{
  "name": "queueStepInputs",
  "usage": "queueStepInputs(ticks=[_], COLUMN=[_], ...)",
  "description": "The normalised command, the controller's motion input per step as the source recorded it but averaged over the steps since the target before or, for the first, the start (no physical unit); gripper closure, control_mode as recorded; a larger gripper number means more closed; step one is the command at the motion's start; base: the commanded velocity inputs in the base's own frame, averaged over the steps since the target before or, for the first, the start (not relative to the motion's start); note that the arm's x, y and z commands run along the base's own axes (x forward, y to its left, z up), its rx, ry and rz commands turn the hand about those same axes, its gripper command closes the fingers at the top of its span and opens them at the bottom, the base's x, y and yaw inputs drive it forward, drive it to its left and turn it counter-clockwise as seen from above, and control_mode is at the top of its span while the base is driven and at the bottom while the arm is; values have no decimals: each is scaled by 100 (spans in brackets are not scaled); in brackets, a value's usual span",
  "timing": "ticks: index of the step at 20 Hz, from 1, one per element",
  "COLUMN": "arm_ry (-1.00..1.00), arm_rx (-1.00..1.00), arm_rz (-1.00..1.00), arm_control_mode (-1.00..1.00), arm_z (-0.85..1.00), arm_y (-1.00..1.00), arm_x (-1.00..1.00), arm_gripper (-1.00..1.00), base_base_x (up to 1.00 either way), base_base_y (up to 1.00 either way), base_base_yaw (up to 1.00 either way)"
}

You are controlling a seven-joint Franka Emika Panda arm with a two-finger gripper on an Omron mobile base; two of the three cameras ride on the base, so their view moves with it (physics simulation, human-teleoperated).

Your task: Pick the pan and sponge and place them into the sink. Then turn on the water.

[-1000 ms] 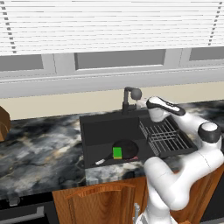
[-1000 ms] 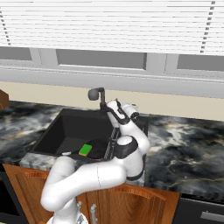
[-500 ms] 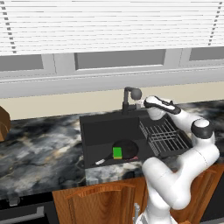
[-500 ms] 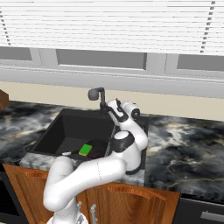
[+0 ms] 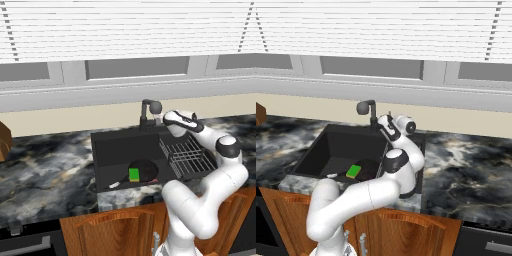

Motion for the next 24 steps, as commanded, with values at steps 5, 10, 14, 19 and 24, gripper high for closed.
queueStepInputs(ticks=[5,10,14,19,24], arm_ry=[2,5,9,15,18], arm_rx=[2,2,2,3,3], arm_rz=[2,1,1,1,2], arm_control_mode=[-100,-100,-100,-100,-100], arm_z=[-10,-9,-11,-16,-17], arm_y=[-12,-27,-29,-32,-38], arm_x=[8,-11,-12,-4,-1], arm_gripper=[100,100,100,100,100], base_base_x=[0,0,0,0,0], base_base_y=[0,0,0,0,0], base_base_yaw=[0,0,0,0,0])
